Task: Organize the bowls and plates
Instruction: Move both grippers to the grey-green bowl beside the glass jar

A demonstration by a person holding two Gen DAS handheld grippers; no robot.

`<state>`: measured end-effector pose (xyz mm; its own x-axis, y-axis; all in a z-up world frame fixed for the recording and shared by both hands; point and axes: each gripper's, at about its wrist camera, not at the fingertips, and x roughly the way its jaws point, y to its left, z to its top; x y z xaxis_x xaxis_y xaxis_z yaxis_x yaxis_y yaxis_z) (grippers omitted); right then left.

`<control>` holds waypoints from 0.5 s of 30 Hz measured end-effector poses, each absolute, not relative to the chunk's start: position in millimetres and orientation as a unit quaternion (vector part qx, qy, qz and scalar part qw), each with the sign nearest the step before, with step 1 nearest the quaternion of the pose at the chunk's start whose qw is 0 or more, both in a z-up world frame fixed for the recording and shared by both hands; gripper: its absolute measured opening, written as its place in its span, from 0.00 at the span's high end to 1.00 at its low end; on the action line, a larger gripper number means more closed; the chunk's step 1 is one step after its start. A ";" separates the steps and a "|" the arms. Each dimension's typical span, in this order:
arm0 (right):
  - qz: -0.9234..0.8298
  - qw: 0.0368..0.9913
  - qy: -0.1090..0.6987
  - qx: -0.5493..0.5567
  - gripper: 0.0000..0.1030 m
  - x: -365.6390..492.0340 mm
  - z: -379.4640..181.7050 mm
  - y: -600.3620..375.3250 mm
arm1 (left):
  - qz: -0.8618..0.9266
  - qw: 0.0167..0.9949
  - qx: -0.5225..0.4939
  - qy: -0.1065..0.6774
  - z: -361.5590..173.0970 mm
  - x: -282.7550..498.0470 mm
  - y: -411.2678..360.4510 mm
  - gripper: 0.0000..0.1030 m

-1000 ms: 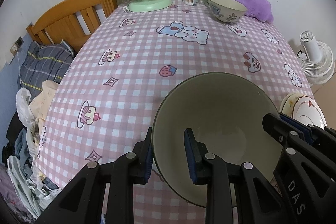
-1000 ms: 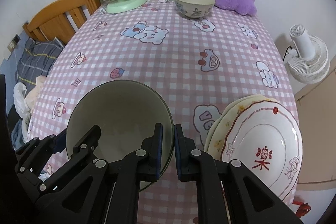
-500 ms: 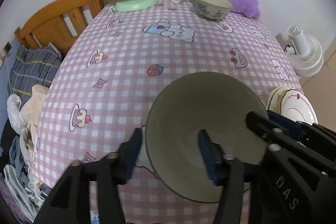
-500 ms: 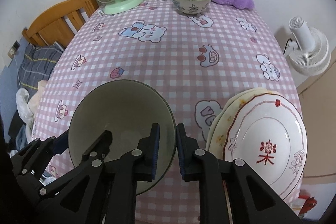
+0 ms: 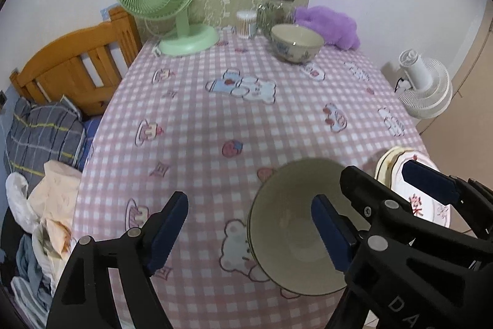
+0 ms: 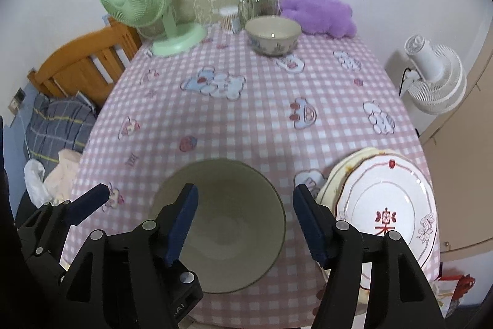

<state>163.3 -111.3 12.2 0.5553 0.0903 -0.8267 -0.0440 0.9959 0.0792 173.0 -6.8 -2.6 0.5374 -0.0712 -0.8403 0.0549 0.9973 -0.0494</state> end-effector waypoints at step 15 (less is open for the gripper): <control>0.018 0.904 0.425 0.037 0.20 203.3 52.4 -130.4 | -0.040 0.898 -0.001 0.437 35.6 221.1 -25.6 0.19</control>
<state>203.3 -130.4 52.4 0.6373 0.0640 -0.7680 -0.0006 0.9966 0.0826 221.1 -25.6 35.6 0.6145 -0.0732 -0.7855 0.0721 0.9967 -0.0365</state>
